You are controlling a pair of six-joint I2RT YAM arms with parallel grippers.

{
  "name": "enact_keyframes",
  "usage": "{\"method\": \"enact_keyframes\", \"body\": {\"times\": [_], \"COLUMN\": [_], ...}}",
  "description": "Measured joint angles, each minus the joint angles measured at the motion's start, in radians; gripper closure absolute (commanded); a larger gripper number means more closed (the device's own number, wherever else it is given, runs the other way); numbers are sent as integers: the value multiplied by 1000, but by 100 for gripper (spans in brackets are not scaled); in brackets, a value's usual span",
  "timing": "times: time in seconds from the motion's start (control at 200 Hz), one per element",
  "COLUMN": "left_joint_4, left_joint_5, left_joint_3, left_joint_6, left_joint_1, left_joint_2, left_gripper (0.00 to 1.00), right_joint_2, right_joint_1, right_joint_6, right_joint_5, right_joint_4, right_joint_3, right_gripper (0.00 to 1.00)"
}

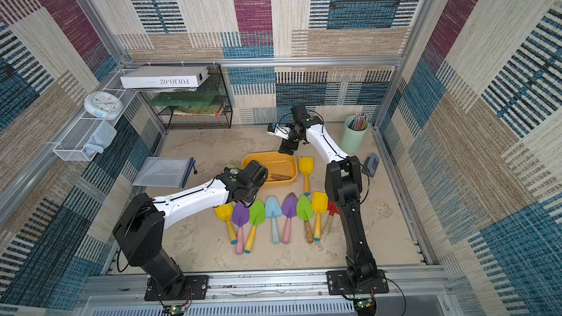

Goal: Put the shovel into the storage box
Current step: Adjust the storage box at the center of the board.

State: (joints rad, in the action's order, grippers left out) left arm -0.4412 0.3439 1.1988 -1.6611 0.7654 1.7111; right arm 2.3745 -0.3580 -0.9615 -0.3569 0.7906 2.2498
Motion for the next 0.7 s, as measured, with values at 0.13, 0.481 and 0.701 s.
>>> {"method": "enact_keyframes", "body": {"times": [0.13,0.481,0.701], "left_joint_4": [5,5,-1], "left_joint_5": [-12,-28,-21], "left_joint_3": [6,24,39], "left_joint_6": [-3,-3,-3], "left_joint_1": [4,10,10], "left_joint_2": [16,50,80], "left_gripper": [37,37,37], "right_joint_2": [27,92,106], "right_joint_1": [1,2,2], "right_joint_6": [-6,-11,-11], "right_joint_5": [-13,-28,-39], "right_joint_4": [12,18,18], "right_joint_3": [2,37,41], "right_gripper": [8,8,15]}}
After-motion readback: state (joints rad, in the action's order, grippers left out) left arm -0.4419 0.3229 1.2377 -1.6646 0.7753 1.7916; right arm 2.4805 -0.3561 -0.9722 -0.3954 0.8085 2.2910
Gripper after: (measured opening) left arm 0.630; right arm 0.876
